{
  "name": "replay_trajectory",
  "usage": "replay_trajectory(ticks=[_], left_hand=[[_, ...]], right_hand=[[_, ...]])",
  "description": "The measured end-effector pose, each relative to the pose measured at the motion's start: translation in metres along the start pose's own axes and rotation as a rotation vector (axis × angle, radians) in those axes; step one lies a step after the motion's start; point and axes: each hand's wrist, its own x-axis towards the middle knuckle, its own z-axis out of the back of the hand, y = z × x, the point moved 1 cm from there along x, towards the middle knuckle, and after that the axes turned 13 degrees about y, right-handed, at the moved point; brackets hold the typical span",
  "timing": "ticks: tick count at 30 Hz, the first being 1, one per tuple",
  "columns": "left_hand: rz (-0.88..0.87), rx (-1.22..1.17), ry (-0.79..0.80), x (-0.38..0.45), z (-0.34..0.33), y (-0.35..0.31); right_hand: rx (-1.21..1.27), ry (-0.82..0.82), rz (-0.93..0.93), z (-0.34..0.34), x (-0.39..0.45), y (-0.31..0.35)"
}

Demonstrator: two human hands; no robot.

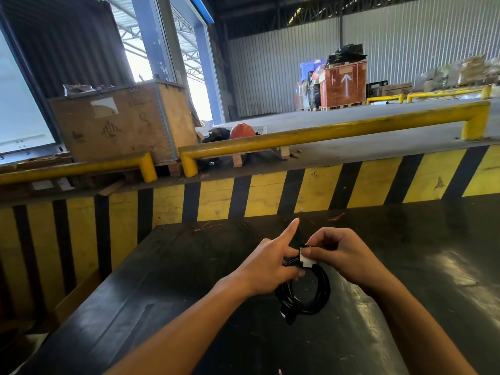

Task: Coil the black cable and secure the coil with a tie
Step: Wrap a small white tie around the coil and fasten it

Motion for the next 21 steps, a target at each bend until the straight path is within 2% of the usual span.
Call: replay_trajectory(ticks=[5, 8, 12, 14, 18, 21], left_hand=[[0.026, -0.118, -0.048, 0.006, -0.001, 0.011], [0.111, -0.253, -0.062, 0.006, -0.003, 0.03], [0.235, -0.708, -0.056, 0.0, -0.018, 0.057], [0.272, -0.803, -0.098, 0.0, -0.026, 0.069], [0.402, -0.788, -0.187, 0.008, -0.041, 0.092], [0.533, -0.572, -0.249, 0.017, -0.054, 0.115]], right_hand=[[0.03, -0.124, 0.011, -0.005, 0.002, -0.004], [0.191, -0.257, 0.002, -0.004, 0.003, -0.008], [0.47, -0.359, -0.106, -0.003, 0.004, -0.028], [0.511, -0.373, -0.169, -0.007, 0.004, -0.041], [0.454, -0.325, -0.246, -0.021, 0.008, -0.064], [0.283, -0.254, -0.318, -0.034, 0.012, -0.088]])
